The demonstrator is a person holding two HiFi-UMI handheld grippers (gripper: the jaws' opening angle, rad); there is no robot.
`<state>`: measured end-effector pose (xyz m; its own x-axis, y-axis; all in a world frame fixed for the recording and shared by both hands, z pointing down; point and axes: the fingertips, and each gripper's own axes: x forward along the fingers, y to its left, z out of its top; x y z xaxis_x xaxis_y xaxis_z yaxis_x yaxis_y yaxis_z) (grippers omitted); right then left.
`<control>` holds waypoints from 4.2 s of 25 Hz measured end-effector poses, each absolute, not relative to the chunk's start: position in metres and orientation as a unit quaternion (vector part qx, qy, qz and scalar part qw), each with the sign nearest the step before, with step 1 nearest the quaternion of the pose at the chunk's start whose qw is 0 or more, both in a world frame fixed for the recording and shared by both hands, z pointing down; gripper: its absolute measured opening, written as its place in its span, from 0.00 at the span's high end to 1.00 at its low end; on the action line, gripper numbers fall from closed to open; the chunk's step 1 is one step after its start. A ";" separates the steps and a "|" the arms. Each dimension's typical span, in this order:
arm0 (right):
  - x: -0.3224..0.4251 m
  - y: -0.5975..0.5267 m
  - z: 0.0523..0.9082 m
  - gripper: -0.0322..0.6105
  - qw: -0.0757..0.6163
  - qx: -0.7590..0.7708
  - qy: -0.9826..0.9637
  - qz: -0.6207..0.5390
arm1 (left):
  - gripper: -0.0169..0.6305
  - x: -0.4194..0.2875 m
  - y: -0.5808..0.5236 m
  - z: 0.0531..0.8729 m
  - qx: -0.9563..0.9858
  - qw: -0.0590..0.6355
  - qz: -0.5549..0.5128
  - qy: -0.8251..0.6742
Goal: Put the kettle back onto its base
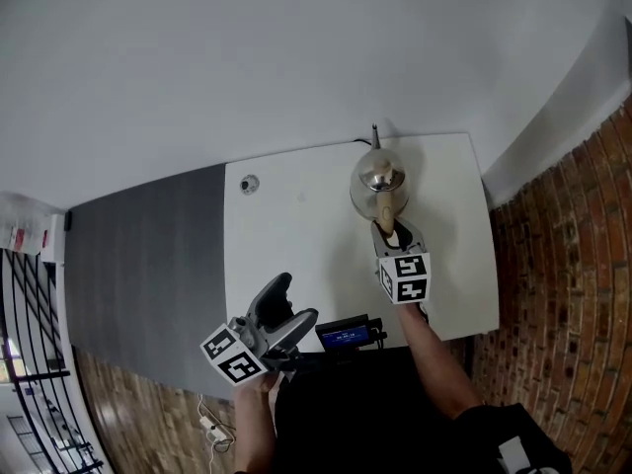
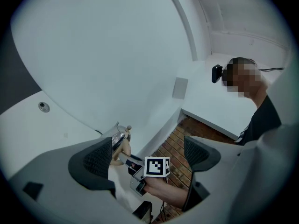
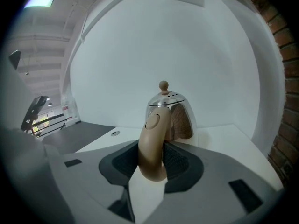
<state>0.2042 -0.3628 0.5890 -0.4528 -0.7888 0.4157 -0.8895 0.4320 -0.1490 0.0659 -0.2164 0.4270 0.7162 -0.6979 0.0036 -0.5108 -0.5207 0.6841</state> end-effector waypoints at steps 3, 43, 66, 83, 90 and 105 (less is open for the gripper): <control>0.203 -0.362 0.588 0.73 0.139 0.497 -0.838 0.179 | 0.22 0.068 -0.208 0.432 0.854 0.348 -0.132 -0.364; 0.207 -0.014 0.506 0.86 0.060 0.563 -0.796 0.215 | 0.23 0.011 -0.022 0.407 0.886 0.360 -0.272 -0.107; 0.321 0.135 0.409 0.89 -0.268 0.418 -0.833 0.244 | 0.93 0.129 0.114 0.372 0.902 0.337 -0.257 -0.079; 0.309 0.180 0.402 0.90 -0.231 0.391 -0.868 0.201 | 0.93 0.155 0.178 0.368 0.933 0.292 -0.196 -0.082; 0.276 0.169 0.395 0.91 -0.208 0.392 -0.874 0.196 | 0.93 0.132 0.167 0.369 0.935 0.286 -0.199 -0.074; 0.254 0.173 0.388 0.92 -0.177 0.413 -0.872 0.192 | 0.93 0.118 0.172 0.373 0.929 0.304 -0.206 -0.040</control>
<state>0.2543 0.1731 0.3878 -0.5963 -0.7887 -0.1496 -0.6528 0.5849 -0.4814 0.1181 0.1724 0.3728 0.9120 -0.1995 -0.3584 0.0506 -0.8124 0.5810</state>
